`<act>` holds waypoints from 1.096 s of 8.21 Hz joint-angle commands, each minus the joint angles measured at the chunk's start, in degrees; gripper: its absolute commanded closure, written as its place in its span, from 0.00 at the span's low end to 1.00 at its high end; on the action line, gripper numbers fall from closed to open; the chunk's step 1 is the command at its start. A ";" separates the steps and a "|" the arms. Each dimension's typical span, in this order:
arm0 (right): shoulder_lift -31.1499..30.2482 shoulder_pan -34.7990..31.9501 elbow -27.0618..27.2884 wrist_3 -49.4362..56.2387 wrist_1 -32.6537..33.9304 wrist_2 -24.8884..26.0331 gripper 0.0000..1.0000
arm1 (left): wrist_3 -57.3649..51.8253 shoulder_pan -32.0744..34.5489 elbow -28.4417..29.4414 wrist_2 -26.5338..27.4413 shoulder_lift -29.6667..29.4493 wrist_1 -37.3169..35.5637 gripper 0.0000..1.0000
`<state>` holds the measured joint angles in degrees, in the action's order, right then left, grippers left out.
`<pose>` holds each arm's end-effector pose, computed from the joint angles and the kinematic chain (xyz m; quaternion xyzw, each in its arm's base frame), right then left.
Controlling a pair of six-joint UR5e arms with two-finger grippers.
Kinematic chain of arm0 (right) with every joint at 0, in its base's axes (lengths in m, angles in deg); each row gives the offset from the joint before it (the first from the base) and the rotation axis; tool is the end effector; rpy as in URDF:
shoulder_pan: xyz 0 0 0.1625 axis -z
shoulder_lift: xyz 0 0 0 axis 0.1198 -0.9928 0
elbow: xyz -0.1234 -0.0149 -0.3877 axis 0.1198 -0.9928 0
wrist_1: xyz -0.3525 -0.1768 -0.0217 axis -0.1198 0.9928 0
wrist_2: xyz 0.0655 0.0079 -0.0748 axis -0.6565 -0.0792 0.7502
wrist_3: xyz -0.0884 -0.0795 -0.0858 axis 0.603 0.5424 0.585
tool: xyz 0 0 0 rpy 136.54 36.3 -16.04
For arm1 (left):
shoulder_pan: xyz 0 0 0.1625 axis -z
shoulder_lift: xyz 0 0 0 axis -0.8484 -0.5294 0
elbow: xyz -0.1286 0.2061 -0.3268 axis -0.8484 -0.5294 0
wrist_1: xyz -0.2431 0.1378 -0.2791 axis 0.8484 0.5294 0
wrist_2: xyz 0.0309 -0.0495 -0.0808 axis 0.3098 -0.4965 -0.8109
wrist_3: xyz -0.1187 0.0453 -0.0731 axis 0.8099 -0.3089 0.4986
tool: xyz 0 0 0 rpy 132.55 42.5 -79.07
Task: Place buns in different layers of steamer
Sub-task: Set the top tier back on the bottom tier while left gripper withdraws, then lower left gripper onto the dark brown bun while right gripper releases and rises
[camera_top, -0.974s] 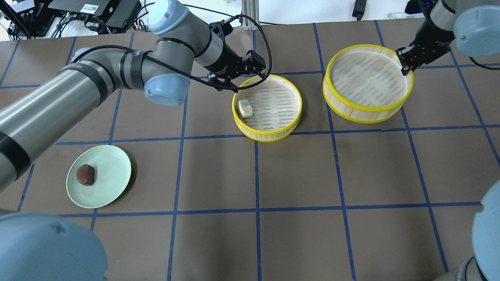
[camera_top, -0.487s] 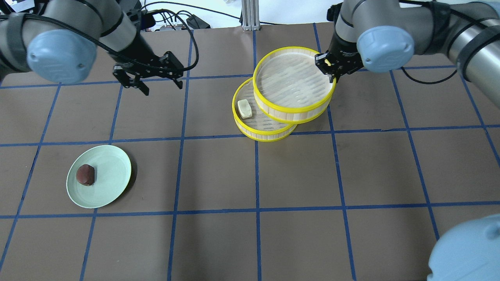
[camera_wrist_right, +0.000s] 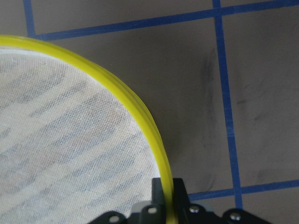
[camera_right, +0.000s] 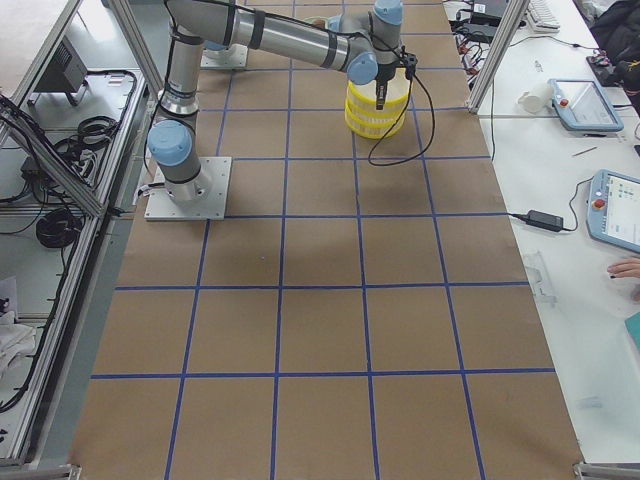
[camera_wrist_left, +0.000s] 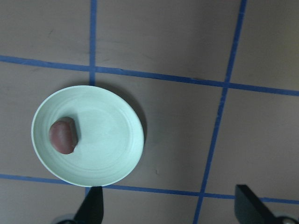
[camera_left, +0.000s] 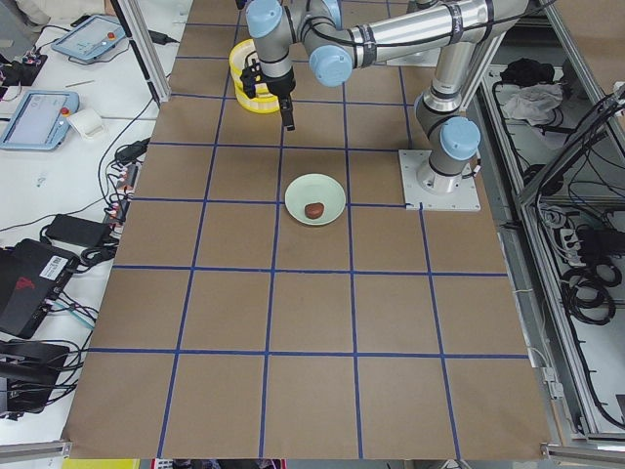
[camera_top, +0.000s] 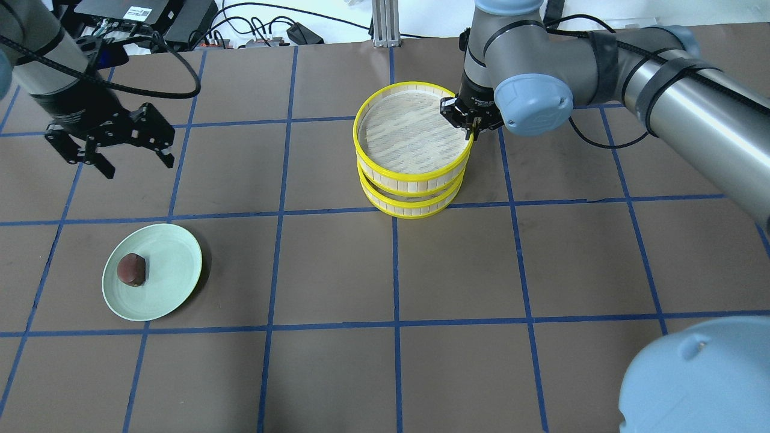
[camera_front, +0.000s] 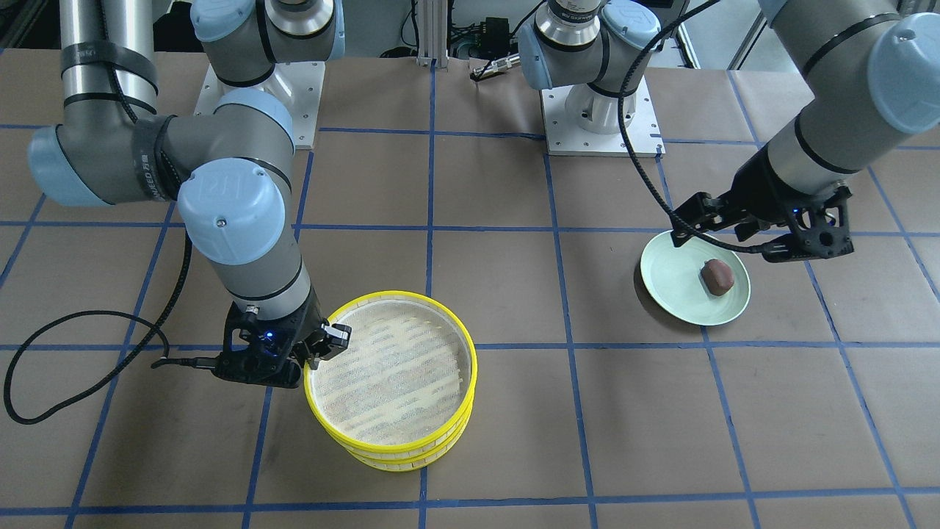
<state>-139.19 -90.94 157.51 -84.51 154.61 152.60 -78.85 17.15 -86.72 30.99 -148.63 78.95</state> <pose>0.2150 -0.5930 0.2623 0.0652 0.9969 -0.0426 0.0052 -0.0066 -0.5019 0.3650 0.0688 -0.9949 -0.0717 0.0189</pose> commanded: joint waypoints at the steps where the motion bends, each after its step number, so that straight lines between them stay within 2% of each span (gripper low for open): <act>1: 1.66 -0.26 1.35 -0.01 2.70 -0.04 1.00 | -8.90 -9.32 -4.07 3.58 0.42 1.30 0.00; 2: 1.67 -0.26 1.71 0.00 2.61 0.13 1.00 | -10.00 -11.53 -7.76 3.84 -0.36 1.03 0.00; 4: 1.67 -0.26 1.97 -0.09 2.26 0.23 1.00 | -10.01 -11.64 -12.26 4.19 -2.73 -0.37 0.00; 6: 1.58 -0.26 2.15 -0.35 2.17 0.05 1.00 | -10.10 -11.73 -12.80 4.37 -7.81 -2.56 0.00; 8: 1.58 -0.26 2.24 -0.62 2.17 -0.04 1.00 | -11.84 -11.73 -12.98 9.61 -10.99 -7.99 0.00; 9: 1.49 -0.26 2.24 -0.71 2.17 -0.13 1.00 | -12.12 -11.82 -12.89 9.73 -12.48 -9.85 0.00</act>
<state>-137.61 -91.21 159.70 -85.04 156.79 152.61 -89.81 5.44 -99.58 38.33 -158.20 73.23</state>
